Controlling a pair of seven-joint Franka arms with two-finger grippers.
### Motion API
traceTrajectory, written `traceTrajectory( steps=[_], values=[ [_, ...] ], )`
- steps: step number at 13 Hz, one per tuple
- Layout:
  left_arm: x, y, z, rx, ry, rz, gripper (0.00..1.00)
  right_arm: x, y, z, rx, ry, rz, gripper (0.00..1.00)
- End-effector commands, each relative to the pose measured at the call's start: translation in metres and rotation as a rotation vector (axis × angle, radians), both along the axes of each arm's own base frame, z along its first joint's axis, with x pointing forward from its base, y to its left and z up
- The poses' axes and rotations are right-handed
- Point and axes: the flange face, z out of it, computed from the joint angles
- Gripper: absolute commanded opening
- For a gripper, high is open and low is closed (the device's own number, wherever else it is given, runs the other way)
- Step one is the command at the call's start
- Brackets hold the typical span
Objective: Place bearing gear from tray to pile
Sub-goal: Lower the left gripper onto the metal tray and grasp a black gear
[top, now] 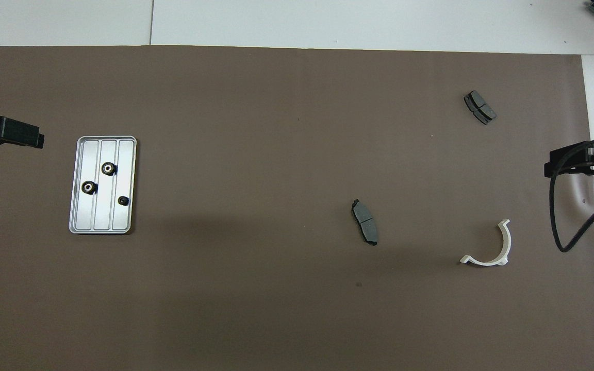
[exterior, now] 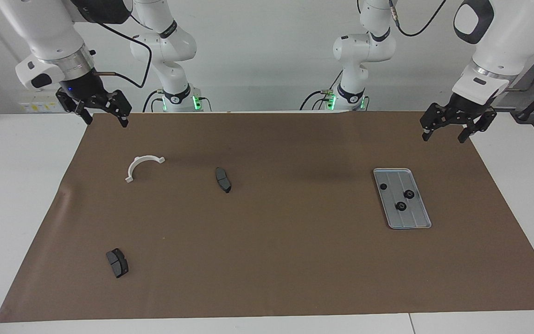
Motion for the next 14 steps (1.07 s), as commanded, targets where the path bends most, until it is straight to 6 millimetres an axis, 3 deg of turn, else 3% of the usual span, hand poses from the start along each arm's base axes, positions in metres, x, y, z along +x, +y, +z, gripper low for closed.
traceTrajectory(
  steps=[1,7,11,14],
  values=[
    [-0.014,0.003,-0.002,0.018,0.011,0.01,1.0,-0.006,-0.002,0.001,0.019,0.004,-0.019,1.0],
    [-0.015,0.0,-0.007,0.018,0.024,0.008,1.0,-0.006,-0.002,0.001,0.019,0.006,-0.019,1.0],
    [-0.042,0.01,-0.032,0.019,0.072,0.011,1.0,-0.008,-0.002,0.002,0.018,0.004,-0.019,1.0],
    [-0.057,0.012,-0.078,0.013,-0.035,0.029,1.0,-0.008,-0.002,0.002,0.018,0.004,-0.019,1.0]
  ],
)
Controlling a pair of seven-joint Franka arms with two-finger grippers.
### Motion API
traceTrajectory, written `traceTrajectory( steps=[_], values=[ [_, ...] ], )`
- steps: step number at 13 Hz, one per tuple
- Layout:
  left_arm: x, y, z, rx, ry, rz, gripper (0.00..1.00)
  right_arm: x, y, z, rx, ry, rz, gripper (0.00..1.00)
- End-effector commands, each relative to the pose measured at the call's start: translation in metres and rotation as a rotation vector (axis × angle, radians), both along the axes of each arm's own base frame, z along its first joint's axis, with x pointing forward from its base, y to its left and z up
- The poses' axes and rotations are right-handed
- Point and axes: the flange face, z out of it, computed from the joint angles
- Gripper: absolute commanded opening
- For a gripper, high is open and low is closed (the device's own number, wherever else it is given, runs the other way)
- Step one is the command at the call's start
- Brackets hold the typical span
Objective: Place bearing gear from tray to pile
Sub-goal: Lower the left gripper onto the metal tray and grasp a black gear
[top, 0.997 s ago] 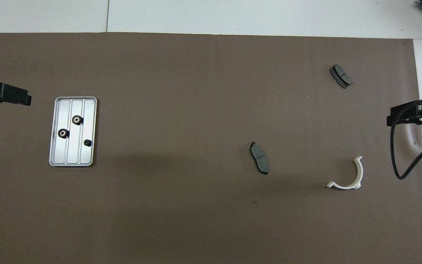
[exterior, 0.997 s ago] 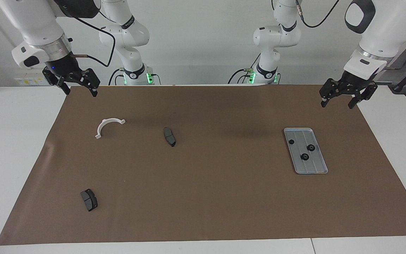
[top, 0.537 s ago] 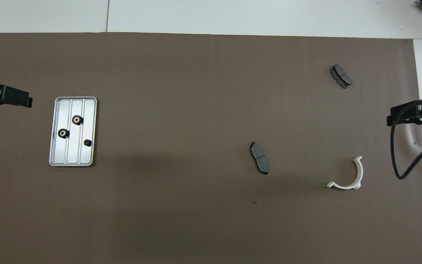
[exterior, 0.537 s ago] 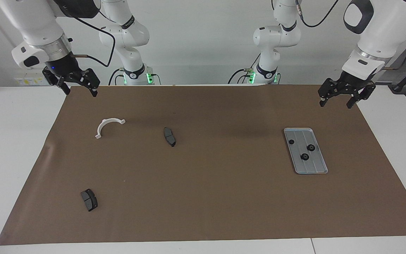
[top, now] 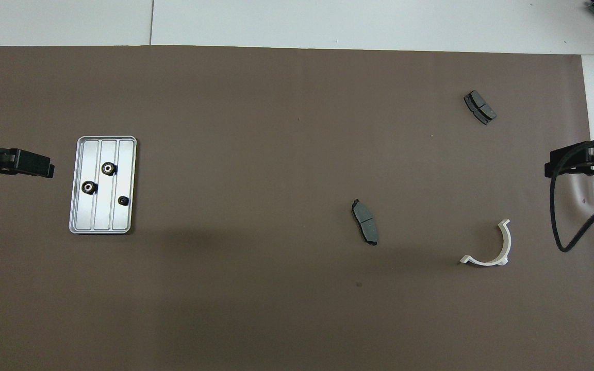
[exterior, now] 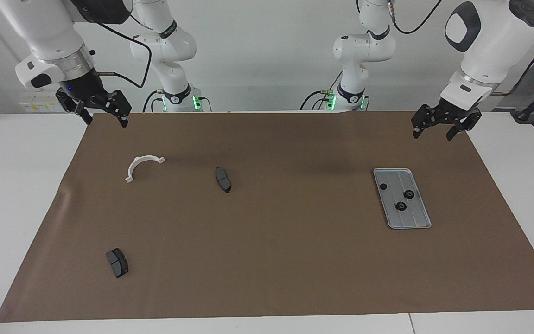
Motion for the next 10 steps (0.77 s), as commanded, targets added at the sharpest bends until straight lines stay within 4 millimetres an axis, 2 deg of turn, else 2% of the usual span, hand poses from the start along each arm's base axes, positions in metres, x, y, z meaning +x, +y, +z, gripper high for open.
traceTrajectory(
  steps=[1,2,5,8,10],
  values=[
    [-0.026,0.003,-0.042,0.015,-0.064,0.014,1.0,-0.008,-0.002,0.002,0.018,0.004,-0.018,1.0],
    [-0.023,0.004,-0.05,0.016,-0.056,0.013,1.0,-0.008,-0.002,0.002,0.018,0.004,-0.018,1.0],
    [-0.003,-0.002,-0.095,0.018,-0.003,0.014,1.0,-0.008,-0.002,0.002,0.019,0.004,-0.018,1.0],
    [0.021,-0.006,-0.14,0.018,-0.028,0.025,1.0,-0.008,-0.002,0.001,0.018,0.005,-0.018,1.0],
    [0.03,-0.006,-0.163,0.019,-0.03,0.027,1.0,-0.008,-0.001,0.001,0.019,0.005,-0.017,1.0]
  ],
)
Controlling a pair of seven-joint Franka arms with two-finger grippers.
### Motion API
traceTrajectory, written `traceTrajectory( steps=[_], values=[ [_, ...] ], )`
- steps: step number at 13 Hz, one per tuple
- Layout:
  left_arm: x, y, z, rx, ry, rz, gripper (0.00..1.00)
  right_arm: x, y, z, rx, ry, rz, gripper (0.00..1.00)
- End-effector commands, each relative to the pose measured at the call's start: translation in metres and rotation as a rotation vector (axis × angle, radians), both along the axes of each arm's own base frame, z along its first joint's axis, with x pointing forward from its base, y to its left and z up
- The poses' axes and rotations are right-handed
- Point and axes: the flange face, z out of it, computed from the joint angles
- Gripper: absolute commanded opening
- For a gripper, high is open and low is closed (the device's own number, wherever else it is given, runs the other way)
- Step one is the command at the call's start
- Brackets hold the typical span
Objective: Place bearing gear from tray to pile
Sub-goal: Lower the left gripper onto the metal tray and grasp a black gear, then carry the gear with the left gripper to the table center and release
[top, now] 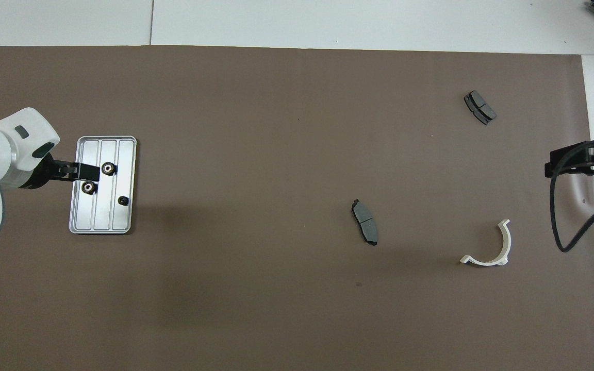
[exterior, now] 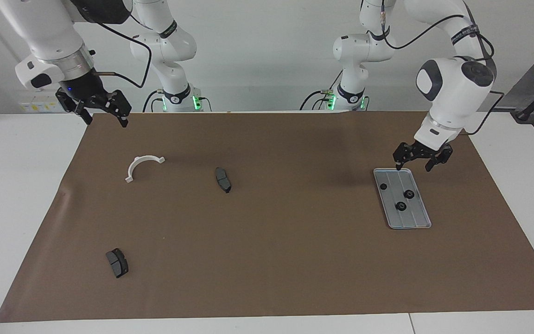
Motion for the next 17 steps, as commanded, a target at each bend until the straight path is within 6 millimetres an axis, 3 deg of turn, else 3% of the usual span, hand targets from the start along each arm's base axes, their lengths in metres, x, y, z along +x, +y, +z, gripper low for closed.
traceTrajectory(
  steps=[1,4,7,12,17],
  values=[
    [0.013,-0.002,-0.034,0.014,-0.001,0.013,1.0,-0.008,-0.002,0.0,0.018,0.007,-0.018,1.0],
    [0.025,-0.003,-0.081,0.014,0.01,0.015,1.0,-0.008,-0.002,0.0,0.02,0.007,-0.018,1.0],
    [0.033,0.004,-0.11,0.006,-0.005,0.055,0.97,-0.008,-0.002,-0.001,0.02,0.01,-0.018,1.0],
    [0.039,0.015,-0.123,-0.015,-0.033,0.096,0.7,-0.008,-0.002,-0.001,0.02,0.01,-0.018,1.0],
    [0.039,0.018,-0.135,-0.014,-0.027,0.102,0.5,-0.008,-0.002,-0.001,0.02,0.01,-0.018,1.0]
  ],
)
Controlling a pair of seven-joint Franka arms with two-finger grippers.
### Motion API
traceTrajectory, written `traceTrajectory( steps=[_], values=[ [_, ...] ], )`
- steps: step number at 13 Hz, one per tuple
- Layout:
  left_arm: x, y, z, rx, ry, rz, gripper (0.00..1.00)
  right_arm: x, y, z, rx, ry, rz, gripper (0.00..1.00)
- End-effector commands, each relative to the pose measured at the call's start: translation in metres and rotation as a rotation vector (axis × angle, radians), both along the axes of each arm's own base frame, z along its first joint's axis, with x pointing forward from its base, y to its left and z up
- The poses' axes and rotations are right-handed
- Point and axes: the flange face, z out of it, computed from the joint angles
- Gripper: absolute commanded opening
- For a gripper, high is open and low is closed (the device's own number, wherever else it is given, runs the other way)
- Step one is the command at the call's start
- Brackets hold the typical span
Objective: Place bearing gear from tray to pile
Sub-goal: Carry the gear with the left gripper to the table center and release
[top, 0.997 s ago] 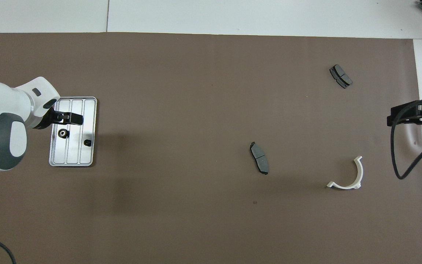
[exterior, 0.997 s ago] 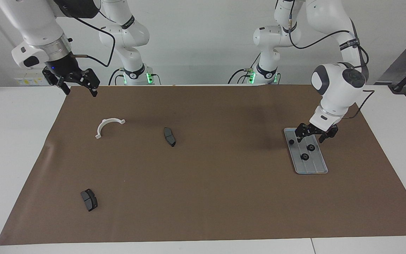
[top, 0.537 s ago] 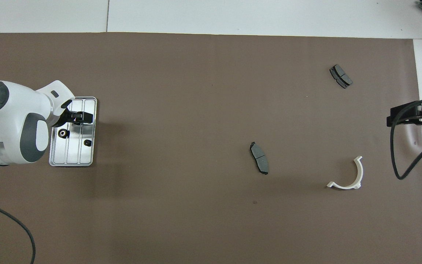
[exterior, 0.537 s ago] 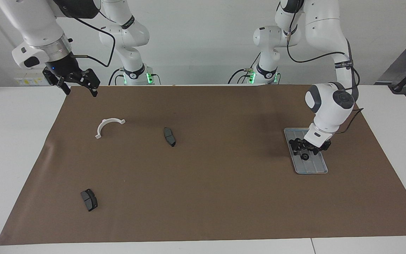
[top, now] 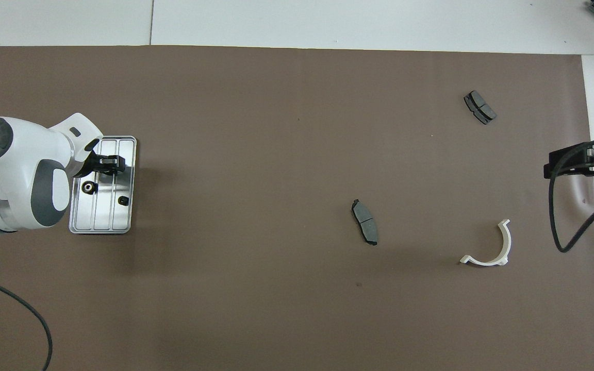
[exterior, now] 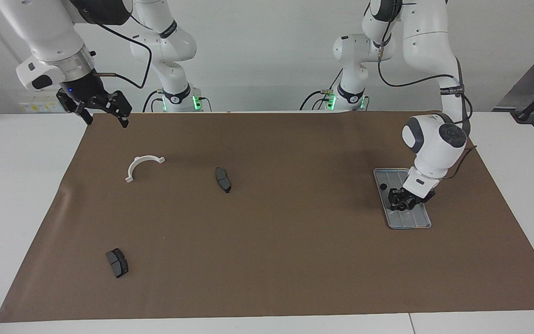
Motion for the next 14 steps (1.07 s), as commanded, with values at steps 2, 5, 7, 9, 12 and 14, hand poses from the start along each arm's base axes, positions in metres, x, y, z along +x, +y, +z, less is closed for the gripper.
traceTrajectory(
  steps=[2,5,7,9,12,14],
  values=[
    [0.001,0.005,-0.006,-0.007,-0.006,0.018,0.43,-0.008,-0.001,0.002,0.019,0.003,-0.018,1.0],
    [0.002,0.006,-0.005,-0.007,-0.008,0.02,0.27,-0.008,-0.002,0.002,0.02,0.003,-0.019,1.0],
    [0.005,0.006,-0.002,-0.007,-0.011,0.02,0.17,-0.008,-0.002,0.002,0.02,0.003,-0.019,1.0],
    [0.016,0.004,0.013,-0.009,-0.012,0.024,0.16,-0.008,-0.002,0.002,0.02,0.003,-0.019,1.0],
    [0.045,-0.023,0.048,-0.025,0.038,0.099,0.16,-0.008,-0.002,0.002,0.02,0.003,-0.019,1.0],
    [0.048,-0.08,0.058,-0.034,0.056,0.177,0.17,-0.008,-0.002,0.002,0.02,0.003,-0.019,1.0]
  ],
)
